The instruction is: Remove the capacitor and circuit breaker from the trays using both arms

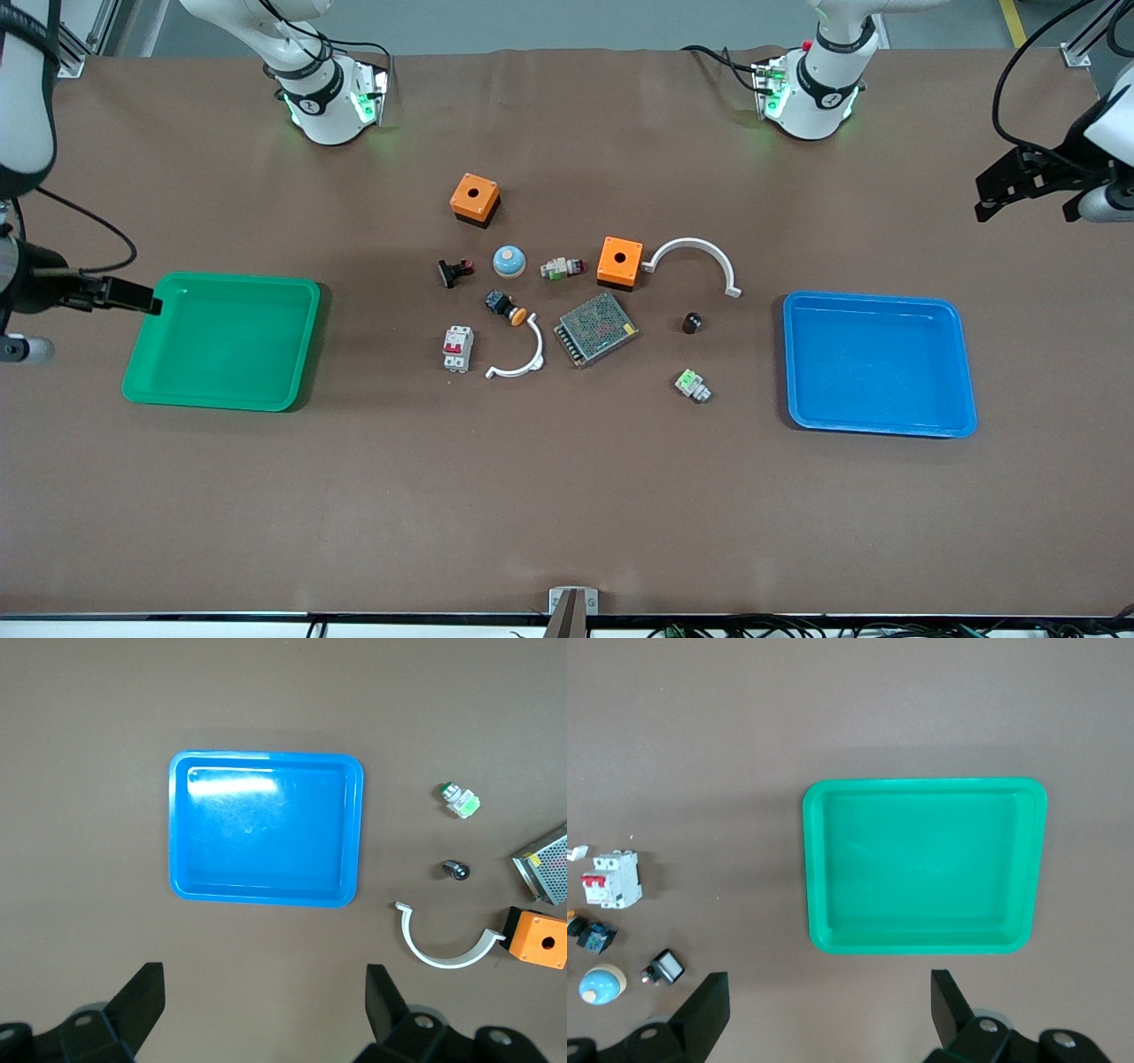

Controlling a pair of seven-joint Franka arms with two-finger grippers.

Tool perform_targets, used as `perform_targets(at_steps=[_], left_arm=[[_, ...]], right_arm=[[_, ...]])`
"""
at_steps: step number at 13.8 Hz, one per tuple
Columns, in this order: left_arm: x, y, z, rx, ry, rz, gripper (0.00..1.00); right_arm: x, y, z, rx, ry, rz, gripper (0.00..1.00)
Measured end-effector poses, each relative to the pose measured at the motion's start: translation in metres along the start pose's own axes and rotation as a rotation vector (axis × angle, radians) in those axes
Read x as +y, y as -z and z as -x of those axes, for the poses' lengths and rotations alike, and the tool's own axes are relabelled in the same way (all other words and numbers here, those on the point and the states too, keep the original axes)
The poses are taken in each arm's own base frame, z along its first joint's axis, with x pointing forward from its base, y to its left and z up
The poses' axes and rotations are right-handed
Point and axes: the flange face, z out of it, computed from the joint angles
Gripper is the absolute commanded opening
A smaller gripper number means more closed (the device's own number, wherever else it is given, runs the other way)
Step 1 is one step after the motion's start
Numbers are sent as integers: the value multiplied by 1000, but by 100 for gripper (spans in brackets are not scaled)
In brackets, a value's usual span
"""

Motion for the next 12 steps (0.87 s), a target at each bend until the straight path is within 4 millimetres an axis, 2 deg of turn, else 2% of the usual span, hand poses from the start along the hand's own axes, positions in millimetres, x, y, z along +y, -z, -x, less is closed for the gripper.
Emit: perform_targets(at_steps=[5,10,12], left_arm=[[11,5,3,9,28,-1,100],[11,8,5,13,38,-1,100],[10,8,5,13,38,-1,100]], right_arm=[[1,28,44,37,4,-15,100],[1,43,70,69,8,-23,100],[0,41,74,71,11,-23,100]])
